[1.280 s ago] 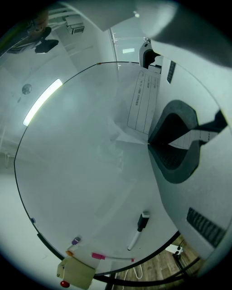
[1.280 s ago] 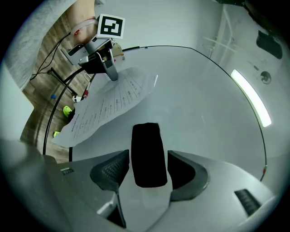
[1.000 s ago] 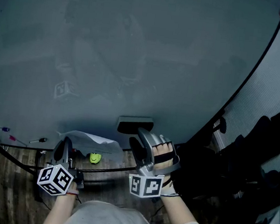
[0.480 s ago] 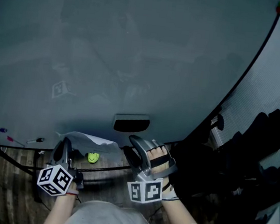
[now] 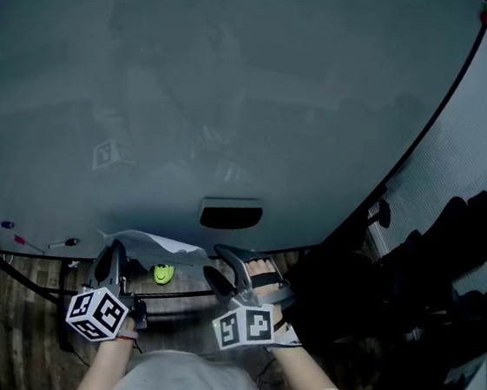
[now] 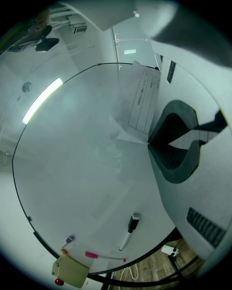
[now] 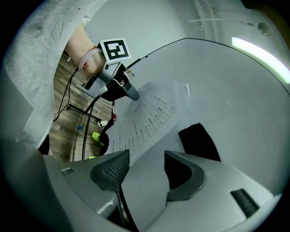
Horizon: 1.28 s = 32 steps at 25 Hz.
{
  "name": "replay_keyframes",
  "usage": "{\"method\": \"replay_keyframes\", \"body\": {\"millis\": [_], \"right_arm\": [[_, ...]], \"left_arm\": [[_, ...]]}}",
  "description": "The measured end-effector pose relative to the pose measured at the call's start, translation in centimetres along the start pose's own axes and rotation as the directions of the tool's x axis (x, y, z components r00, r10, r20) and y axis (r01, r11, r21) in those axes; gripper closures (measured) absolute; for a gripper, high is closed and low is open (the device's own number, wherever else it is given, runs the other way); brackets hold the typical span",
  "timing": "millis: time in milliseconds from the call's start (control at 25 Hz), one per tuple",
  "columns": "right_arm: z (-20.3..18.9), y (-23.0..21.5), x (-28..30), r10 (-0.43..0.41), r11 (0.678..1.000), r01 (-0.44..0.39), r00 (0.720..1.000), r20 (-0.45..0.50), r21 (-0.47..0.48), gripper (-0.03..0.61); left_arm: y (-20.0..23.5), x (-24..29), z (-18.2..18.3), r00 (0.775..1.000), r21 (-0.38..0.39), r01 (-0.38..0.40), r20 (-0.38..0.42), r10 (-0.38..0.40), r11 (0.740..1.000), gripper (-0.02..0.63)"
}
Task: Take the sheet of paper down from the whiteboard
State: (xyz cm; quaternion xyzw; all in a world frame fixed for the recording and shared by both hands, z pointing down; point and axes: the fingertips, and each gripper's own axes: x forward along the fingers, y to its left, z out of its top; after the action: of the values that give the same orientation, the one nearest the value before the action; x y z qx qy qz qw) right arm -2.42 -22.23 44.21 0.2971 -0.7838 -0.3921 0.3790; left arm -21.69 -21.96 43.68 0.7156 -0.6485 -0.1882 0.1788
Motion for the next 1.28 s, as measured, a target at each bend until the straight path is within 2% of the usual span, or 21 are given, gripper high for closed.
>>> {"method": "replay_keyframes", "body": {"millis": [160,280,360,600,1000,1280], "right_arm": [[0.4,0.4,0.8,0.031,0.998,-0.032,0.999,0.005,0.058,0.342],[1.0,0.8,1.4,0.039,0.998,-0.039,0.999,0.016,0.058,0.393],[1.4,1.1,1.7,0.044,0.997,-0.046,0.999,0.021,0.055,0.402],[2.1,1.3,2.0,0.039,0.996,-0.041,0.999,0.033,0.078,0.518],[2.3,1.7,1.8,0.045,0.995,-0.048,0.999,0.028,0.092,0.541],[1.9,2.2,2.0,0.05,0.989,-0.05,0.999,0.007,0.139,0.549]], "left_arm": [[0.4,-0.4,0.1,1.0,-0.008,-0.008,0.001,0.008,1.0,0.598],[0.7,-0.6,0.1,1.0,-0.011,-0.012,0.002,0.012,1.0,0.598],[0.8,-0.7,0.1,1.0,-0.014,-0.012,0.002,0.012,1.0,0.598],[1.2,-1.0,0.2,1.0,-0.019,-0.013,0.001,0.013,1.0,0.598],[1.3,-1.3,0.1,1.0,-0.02,0.001,-0.014,-0.001,1.0,0.598],[1.4,-1.0,-0.9,0.997,-0.036,0.045,-0.068,-0.048,0.998,0.598]]}}
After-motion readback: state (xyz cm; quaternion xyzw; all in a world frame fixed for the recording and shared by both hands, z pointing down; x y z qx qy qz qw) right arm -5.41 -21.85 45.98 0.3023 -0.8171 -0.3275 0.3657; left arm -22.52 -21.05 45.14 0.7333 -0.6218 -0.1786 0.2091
